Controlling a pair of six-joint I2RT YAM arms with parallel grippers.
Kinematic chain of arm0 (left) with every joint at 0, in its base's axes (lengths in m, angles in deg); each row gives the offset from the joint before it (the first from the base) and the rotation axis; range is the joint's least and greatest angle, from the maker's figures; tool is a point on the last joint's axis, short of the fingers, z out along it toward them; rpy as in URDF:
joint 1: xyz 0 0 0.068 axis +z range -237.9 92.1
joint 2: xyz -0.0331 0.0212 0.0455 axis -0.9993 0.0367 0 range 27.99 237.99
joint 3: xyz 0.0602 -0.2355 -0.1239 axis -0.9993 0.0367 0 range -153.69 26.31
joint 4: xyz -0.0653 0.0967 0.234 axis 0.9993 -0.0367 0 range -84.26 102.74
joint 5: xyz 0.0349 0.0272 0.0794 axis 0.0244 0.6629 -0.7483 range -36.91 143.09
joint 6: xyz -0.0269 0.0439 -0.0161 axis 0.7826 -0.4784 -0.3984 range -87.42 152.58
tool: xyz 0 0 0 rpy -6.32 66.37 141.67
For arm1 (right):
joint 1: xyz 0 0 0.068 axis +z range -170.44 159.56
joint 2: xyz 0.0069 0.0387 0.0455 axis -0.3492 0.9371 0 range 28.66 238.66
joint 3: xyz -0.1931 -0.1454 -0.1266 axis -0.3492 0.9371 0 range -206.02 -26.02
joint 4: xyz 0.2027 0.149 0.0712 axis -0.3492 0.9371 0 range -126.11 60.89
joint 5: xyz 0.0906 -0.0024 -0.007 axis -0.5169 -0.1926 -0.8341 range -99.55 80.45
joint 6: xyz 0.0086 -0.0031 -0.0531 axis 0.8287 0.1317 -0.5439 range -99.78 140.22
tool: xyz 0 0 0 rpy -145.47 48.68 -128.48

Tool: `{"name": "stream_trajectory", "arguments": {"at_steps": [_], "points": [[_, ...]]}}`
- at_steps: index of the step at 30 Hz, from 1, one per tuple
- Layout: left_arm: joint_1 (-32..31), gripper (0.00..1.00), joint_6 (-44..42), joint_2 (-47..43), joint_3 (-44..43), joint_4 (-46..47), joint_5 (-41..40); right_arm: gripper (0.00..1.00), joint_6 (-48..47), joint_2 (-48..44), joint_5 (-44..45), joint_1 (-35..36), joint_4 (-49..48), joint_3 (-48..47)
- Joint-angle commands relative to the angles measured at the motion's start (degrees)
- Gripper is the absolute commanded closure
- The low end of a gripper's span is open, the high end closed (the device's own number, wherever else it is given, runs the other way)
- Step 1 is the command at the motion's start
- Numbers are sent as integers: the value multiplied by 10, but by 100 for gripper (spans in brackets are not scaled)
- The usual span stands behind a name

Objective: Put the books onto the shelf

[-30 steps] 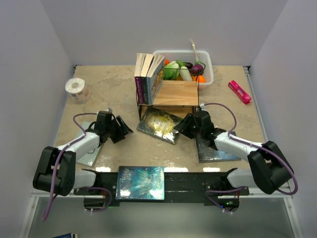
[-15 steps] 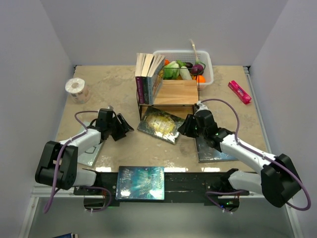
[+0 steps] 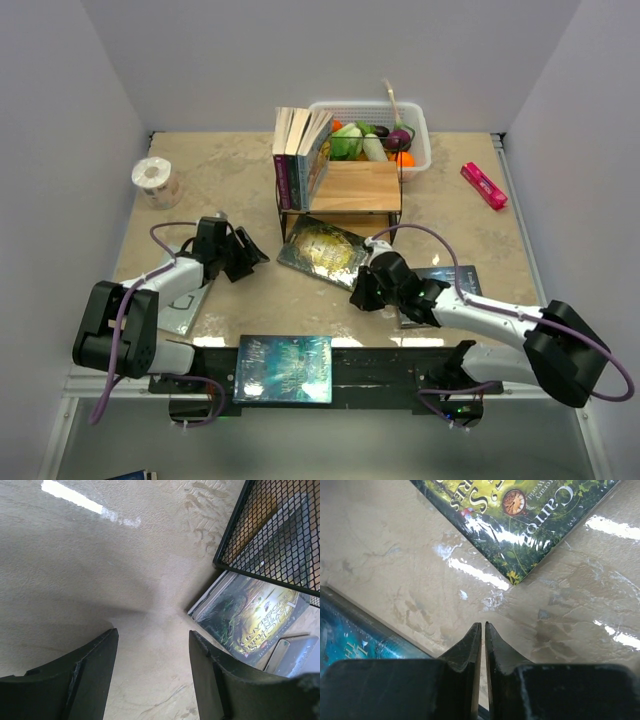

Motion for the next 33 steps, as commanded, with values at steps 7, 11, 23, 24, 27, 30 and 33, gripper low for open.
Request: {"name": "stream_trajectory", "arguments": {"at_steps": [7,11,23,24,27,30,33], "points": [[7,36,-11,-16,5,-15,-12,98,20,103,85,16,-78,-19],[7,36,-14,-22,6,-21,-10,100,26,126,102,16,-91,-34],[8,36,-17,-22,9,-18,-6,100,45,170,154,16,-98,-94],[8,36,-17,-20,10,-18,-6,100,46,178,157,16,-99,-98],[8,36,-19,-19,14,-15,-4,100,50,189,154,16,-104,-114],[8,36,-19,-19,18,-14,-3,100,56,205,152,17,-110,-131],[8,36,-20,-19,18,-11,-1,100,59,221,151,16,-110,-148]]}}
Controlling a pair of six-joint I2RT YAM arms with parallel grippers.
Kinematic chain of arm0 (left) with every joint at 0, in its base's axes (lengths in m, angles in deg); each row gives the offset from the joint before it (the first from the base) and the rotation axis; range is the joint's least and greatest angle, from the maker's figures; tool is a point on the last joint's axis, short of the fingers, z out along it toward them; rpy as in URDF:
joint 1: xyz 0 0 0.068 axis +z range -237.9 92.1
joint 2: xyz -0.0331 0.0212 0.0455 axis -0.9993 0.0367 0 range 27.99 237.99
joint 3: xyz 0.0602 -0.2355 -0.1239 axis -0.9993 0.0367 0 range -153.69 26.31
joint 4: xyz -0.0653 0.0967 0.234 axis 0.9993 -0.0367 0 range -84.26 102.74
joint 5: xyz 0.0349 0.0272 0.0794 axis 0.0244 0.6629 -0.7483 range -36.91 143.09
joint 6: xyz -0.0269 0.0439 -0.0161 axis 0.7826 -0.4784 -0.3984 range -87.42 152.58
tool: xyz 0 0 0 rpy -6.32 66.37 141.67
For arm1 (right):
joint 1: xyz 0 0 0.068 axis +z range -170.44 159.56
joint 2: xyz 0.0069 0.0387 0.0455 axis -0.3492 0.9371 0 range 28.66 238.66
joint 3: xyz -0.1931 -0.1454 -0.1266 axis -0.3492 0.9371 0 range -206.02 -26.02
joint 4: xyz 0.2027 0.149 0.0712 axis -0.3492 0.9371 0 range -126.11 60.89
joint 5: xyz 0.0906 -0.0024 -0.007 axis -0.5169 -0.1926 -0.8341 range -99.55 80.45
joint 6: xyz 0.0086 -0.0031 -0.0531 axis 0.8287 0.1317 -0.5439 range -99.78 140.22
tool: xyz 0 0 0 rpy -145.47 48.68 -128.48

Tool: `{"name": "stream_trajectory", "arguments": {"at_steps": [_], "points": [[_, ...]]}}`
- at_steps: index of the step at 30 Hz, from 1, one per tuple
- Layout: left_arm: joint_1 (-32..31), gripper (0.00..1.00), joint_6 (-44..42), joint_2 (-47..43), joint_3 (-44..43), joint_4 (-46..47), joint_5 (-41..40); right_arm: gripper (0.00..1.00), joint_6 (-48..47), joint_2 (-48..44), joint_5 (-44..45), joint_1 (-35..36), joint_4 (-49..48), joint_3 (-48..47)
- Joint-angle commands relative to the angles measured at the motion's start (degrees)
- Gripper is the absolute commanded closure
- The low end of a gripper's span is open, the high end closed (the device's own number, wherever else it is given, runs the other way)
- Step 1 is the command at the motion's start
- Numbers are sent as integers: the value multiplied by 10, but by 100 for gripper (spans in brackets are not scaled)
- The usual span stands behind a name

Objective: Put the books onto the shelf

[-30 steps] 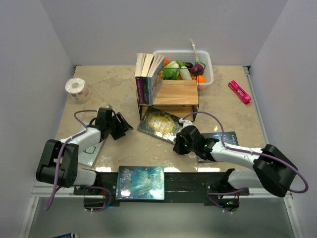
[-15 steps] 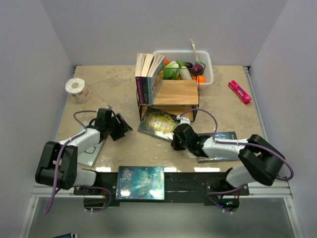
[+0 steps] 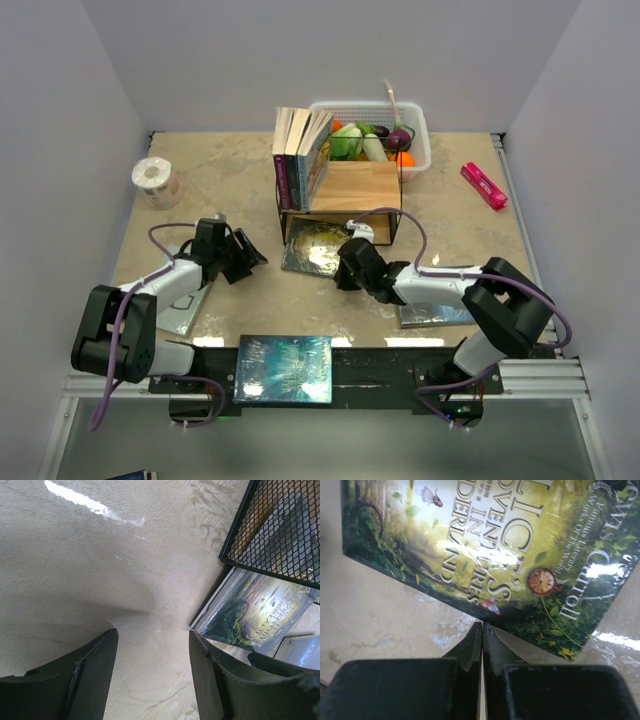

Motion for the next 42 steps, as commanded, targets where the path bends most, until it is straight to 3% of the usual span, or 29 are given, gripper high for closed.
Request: {"name": "stream_trajectory", "arguments": {"at_steps": [1,9,16,27,42], "points": [[6,36,-13,-6,13,1,3,100,13,19,24,1,-28,-44],[6,36,-15,-5,13,3,5,100,13,45,28,1,-27,-76],[7,36,-19,-5,16,5,6,100,-1,0,19,20,-28,-38],[7,37,-15,4,15,14,14,100,32,25,28,46,-50,12],[9,37,-34,-13,7,-16,8,100,97,114,104,46,-28,-70]]}}
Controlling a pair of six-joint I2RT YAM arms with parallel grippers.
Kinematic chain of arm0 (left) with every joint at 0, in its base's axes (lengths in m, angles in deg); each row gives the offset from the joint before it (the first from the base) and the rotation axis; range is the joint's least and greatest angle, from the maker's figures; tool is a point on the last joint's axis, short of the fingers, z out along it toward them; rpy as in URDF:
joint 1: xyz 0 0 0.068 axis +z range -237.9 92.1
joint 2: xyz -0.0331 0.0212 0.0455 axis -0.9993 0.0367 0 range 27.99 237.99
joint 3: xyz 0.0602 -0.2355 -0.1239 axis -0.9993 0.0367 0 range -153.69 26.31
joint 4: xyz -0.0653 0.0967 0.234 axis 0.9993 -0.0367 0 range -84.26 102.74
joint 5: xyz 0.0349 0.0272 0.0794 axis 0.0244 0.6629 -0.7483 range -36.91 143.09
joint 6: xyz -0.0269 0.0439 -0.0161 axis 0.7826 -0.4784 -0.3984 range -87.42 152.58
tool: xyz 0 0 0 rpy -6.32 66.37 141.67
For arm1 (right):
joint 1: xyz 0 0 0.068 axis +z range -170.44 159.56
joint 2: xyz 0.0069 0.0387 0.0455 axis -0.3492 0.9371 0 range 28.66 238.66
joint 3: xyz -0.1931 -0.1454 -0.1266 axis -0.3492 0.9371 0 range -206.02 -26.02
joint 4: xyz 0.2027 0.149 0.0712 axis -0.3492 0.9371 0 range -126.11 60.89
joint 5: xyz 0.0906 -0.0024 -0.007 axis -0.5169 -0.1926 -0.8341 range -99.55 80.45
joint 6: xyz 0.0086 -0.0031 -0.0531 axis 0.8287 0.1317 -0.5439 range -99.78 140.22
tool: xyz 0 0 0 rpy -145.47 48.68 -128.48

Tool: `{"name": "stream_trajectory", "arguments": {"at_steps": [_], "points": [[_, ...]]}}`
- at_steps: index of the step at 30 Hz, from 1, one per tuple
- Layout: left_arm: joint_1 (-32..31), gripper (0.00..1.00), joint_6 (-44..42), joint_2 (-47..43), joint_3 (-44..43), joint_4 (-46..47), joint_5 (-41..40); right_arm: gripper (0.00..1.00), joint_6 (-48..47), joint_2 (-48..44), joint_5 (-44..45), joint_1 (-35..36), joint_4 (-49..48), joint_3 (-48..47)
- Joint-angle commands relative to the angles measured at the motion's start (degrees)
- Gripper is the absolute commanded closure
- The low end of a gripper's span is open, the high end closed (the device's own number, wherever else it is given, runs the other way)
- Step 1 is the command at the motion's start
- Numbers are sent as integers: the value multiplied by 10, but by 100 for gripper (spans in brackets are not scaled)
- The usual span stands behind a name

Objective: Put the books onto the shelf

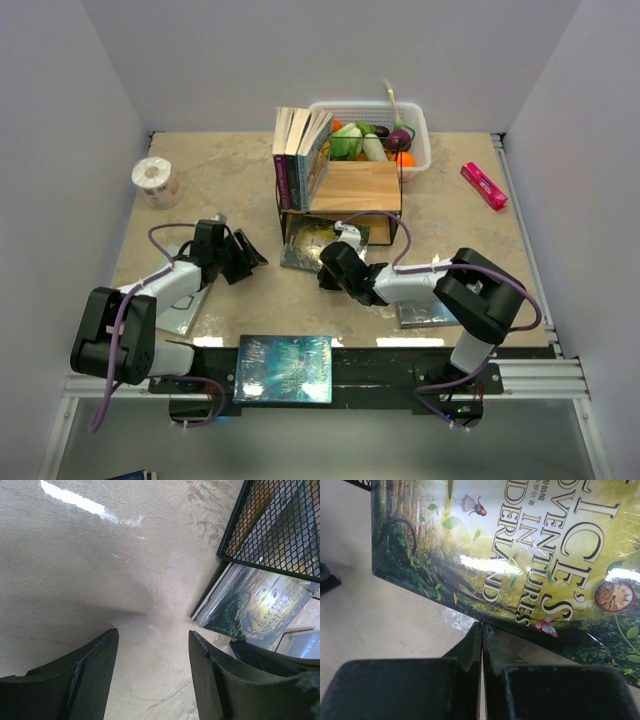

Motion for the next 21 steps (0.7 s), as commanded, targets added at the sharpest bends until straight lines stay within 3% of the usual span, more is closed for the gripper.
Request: {"name": "stream_trajectory", "arguments": {"at_steps": [1,21], "points": [[4,37,-24,-10,-1,-29,-2,100,23,27,62,1,34,-29],[6,37,-26,-1,3,-17,4,100,-3,34,80,-39,65,-113]]}}
